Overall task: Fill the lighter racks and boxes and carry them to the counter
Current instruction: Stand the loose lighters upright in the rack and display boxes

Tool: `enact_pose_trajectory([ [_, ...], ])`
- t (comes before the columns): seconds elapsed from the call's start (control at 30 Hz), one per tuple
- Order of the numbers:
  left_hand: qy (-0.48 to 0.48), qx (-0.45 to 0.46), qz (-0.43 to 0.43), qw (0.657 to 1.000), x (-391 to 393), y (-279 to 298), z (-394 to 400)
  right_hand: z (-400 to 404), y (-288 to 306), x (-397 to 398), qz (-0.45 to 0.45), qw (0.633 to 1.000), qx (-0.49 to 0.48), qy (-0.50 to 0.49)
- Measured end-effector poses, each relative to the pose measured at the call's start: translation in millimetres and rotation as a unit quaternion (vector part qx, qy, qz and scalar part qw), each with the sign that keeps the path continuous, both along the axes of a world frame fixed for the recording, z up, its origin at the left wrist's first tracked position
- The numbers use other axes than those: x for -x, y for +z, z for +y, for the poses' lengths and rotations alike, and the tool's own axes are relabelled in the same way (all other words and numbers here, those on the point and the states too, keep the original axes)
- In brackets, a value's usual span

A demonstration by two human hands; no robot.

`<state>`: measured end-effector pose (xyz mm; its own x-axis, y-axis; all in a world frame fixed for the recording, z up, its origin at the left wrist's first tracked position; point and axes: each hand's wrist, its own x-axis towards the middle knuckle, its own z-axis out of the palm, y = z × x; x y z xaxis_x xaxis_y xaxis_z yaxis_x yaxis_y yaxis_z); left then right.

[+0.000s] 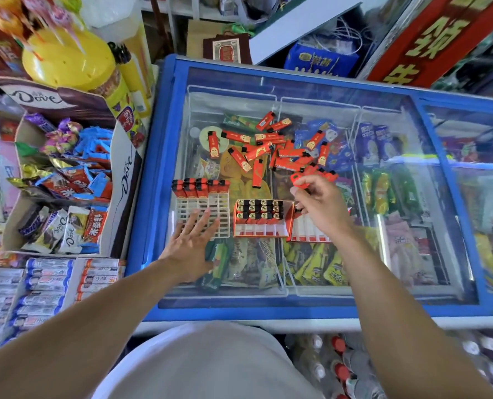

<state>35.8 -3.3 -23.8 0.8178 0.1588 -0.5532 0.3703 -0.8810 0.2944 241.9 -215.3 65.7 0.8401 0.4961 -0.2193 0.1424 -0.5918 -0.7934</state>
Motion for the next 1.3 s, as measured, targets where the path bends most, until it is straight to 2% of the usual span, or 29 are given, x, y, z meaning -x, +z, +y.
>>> enact_pose_trajectory([
  [0.07, 0.024, 0.011, -0.024, 0.999, 1, -1, -2, -11, 8, 10, 0.013, 1.0, -0.004, 0.015],
  [0.17, 0.041, 0.021, -0.067, 0.997, -1, 3, -9, -21, 13, 18, -0.017, 1.0, 0.015, 0.009],
  [0.4, -0.034, 0.0, -0.185, 0.982, -26, 24, -36, -23, 4, 12, -0.073, 0.996, 0.053, 0.008],
  [0.6, -0.065, -0.044, -0.108, 0.991, -34, 29, -48, -15, -12, 3, -0.113, 0.984, 0.128, 0.056],
  [0.8, -0.07, -0.034, -0.076, 0.994, -35, 35, -43, -10, -27, 4, -0.188, 0.957, 0.19, 0.111],
  [1.07, -0.077, -0.046, -0.077, 0.993, -34, 33, -47, -11, -42, 5, -0.215, 0.96, 0.159, 0.088],
  [1.2, -0.065, -0.01, -0.08, 0.995, -34, 32, -47, -11, -43, 6, -0.207, 0.963, 0.155, 0.083],
  [1.3, -0.05, 0.017, -0.094, 0.994, -34, 30, -45, -9, -35, 2, -0.183, 0.961, 0.173, 0.114],
])
